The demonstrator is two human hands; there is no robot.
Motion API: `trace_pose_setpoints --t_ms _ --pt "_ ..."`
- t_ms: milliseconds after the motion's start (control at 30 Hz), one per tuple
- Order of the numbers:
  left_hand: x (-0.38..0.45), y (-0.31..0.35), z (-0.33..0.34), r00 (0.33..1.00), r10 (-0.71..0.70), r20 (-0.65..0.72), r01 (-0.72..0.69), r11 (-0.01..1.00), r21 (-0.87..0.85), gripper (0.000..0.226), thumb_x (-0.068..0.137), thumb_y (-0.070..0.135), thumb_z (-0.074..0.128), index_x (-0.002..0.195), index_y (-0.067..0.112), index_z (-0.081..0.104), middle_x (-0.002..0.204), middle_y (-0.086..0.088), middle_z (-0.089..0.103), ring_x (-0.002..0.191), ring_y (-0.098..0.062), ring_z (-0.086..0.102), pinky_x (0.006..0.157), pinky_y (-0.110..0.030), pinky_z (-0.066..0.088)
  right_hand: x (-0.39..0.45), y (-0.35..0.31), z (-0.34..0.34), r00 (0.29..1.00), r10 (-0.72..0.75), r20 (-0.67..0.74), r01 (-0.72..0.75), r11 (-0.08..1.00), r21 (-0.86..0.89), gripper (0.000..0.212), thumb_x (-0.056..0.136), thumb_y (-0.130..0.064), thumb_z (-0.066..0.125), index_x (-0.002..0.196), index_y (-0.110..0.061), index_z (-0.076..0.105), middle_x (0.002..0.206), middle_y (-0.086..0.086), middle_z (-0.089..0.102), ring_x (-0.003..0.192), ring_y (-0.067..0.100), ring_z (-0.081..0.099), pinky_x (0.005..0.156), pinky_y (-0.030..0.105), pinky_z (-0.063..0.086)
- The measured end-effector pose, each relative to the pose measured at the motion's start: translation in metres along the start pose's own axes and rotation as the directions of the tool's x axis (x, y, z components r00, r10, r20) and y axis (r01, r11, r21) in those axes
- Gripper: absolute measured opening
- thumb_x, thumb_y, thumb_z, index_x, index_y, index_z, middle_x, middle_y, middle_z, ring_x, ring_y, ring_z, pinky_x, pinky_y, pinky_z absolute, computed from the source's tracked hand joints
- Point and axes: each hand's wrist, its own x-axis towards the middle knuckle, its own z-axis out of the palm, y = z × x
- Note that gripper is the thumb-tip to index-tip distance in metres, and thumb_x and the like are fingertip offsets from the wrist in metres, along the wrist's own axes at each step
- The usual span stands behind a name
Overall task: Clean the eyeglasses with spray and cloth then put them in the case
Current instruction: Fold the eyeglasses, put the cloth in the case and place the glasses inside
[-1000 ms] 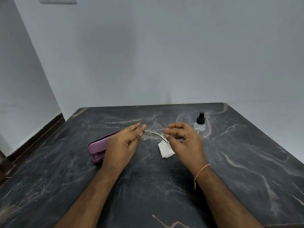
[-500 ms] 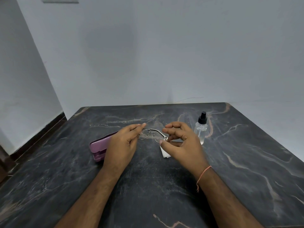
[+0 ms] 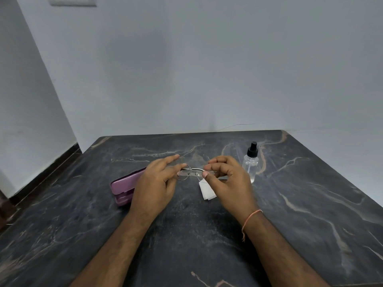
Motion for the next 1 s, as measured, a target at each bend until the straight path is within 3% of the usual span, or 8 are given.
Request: trace_pose_setpoints --t_ms 133,333,467,533,600,733,800,1000 --pt "0.001 0.007 -0.004 0.999 0.010 -0.044 -0.010 1.000 -0.008 0.031 0.098 0.031 0.078 0.129 0.033 0.080 0.137 0.013 0.066 0.120 -0.010 0.057 0.095 -0.027 0.052 -0.002 0.001 0.001 0.990 -0.138 -0.012 0.137 0.988 -0.065 0.011 0.092 -0.015 0.082 0.103 -0.017 0.083 0.119 -0.021 0.062 0.104 0.001 0.067 0.078 0.012 0.055" --pt "0.002 0.010 -0.006 0.972 0.165 -0.169 -0.154 0.985 0.078 0.027 0.091 0.023 0.088 0.118 0.025 0.085 0.093 0.006 0.062 0.083 -0.017 0.052 0.066 -0.035 0.049 -0.007 -0.001 0.005 0.919 -0.395 -0.016 0.388 0.909 -0.149 0.018 0.094 -0.013 0.081 0.112 -0.015 0.081 0.124 -0.004 0.064 0.103 0.007 0.069 0.084 0.018 0.060" --pt "0.000 0.010 -0.008 0.964 0.107 -0.243 -0.120 0.992 -0.040 0.023 0.098 0.023 0.080 0.120 0.022 0.085 0.096 0.009 0.074 0.083 -0.016 0.066 0.073 -0.035 0.056 -0.011 -0.010 0.005 0.940 -0.342 -0.001 0.342 0.939 0.022 0.051 0.088 -0.016 0.088 0.135 -0.018 0.070 0.132 -0.004 0.058 0.098 0.019 0.068 0.079 0.024 0.064" --pt "0.000 0.014 -0.011 0.966 0.011 -0.257 -0.058 0.982 -0.177 0.022 0.099 0.022 0.078 0.120 0.020 0.085 0.105 0.011 0.079 0.093 -0.007 0.074 0.082 -0.027 0.059 -0.012 -0.011 0.004 0.948 -0.319 0.015 0.318 0.946 0.061 0.072 0.084 -0.019 0.092 0.148 -0.021 0.059 0.136 -0.007 0.057 0.100 0.022 0.066 0.078 0.024 0.064" --pt "0.001 0.019 -0.012 0.963 -0.098 -0.252 0.021 0.956 -0.293 0.020 0.100 0.023 0.075 0.118 0.020 0.085 0.105 0.016 0.081 0.093 0.002 0.075 0.082 -0.019 0.058 -0.011 -0.009 0.004 0.943 -0.330 0.039 0.329 0.944 0.029 0.078 0.084 -0.023 0.092 0.153 -0.023 0.055 0.139 -0.008 0.058 0.105 0.021 0.065 0.079 0.026 0.062" --pt "0.002 0.025 -0.010 0.924 -0.374 -0.084 0.247 0.747 -0.617 0.017 0.100 0.023 0.073 0.114 0.026 0.083 0.067 0.017 0.073 0.052 -0.002 0.059 0.057 -0.018 0.050 -0.006 -0.003 0.009 0.932 -0.356 0.070 0.362 0.925 -0.115 0.064 0.090 -0.035 0.085 0.149 -0.027 0.061 0.142 -0.012 0.062 0.120 0.014 0.062 0.087 0.032 0.060" --pt "0.002 0.026 -0.009 0.894 -0.448 0.026 0.334 0.627 -0.703 0.017 0.102 0.017 0.073 0.112 0.026 0.084 0.060 0.011 0.071 0.045 -0.005 0.052 0.050 -0.019 0.044 -0.003 -0.003 0.011 0.910 -0.409 0.063 0.413 0.887 -0.208 0.056 0.093 -0.039 0.082 0.144 -0.024 0.067 0.138 -0.013 0.066 0.122 0.011 0.060 0.094 0.034 0.056" --pt "0.002 0.029 -0.010 0.896 -0.416 0.158 0.371 0.504 -0.780 0.028 0.104 0.013 0.070 0.095 0.032 0.088 0.064 -0.021 0.071 0.044 -0.012 0.053 0.042 -0.021 0.039 0.004 -0.017 0.015 0.852 -0.515 0.091 0.514 0.791 -0.332 0.033 0.097 -0.037 0.079 0.127 -0.025 0.079 0.121 -0.012 0.076 0.106 0.020 0.062 0.091 0.033 0.051"
